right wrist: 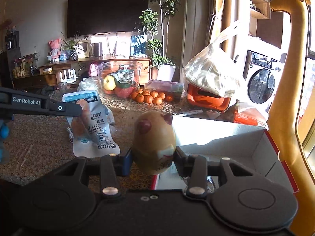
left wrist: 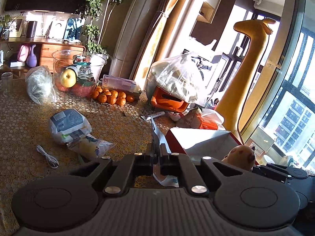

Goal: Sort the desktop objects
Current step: 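Carry white pouch with left tool while right tool carries hamster bottle to red box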

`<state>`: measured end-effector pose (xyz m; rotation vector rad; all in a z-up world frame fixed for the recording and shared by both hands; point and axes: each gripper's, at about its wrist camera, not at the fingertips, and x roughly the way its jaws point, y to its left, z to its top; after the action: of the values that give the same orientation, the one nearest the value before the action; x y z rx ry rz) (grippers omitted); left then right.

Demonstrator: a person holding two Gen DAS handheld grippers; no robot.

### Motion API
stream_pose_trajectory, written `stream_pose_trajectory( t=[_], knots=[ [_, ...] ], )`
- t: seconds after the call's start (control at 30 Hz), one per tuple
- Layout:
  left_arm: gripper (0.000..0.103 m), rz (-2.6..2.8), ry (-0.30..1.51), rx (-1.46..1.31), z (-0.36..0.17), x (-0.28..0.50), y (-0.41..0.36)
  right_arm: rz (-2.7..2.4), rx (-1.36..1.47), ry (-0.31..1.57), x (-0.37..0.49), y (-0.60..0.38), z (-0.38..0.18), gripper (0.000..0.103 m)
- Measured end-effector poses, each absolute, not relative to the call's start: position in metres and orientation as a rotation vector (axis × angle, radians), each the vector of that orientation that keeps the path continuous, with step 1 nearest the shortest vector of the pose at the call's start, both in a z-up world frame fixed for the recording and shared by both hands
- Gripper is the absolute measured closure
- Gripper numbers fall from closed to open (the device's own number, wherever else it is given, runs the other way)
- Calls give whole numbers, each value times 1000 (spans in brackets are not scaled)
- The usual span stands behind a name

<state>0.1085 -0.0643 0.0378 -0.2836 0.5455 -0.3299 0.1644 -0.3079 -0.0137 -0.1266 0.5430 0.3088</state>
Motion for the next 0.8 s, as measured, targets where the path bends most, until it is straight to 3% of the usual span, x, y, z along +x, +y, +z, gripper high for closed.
stream_pose_trajectory(
  t=[0.8],
  knots=[
    [99, -515, 607, -167, 35, 158, -185, 197, -103, 600, 188, -402, -30, 60]
  ],
)
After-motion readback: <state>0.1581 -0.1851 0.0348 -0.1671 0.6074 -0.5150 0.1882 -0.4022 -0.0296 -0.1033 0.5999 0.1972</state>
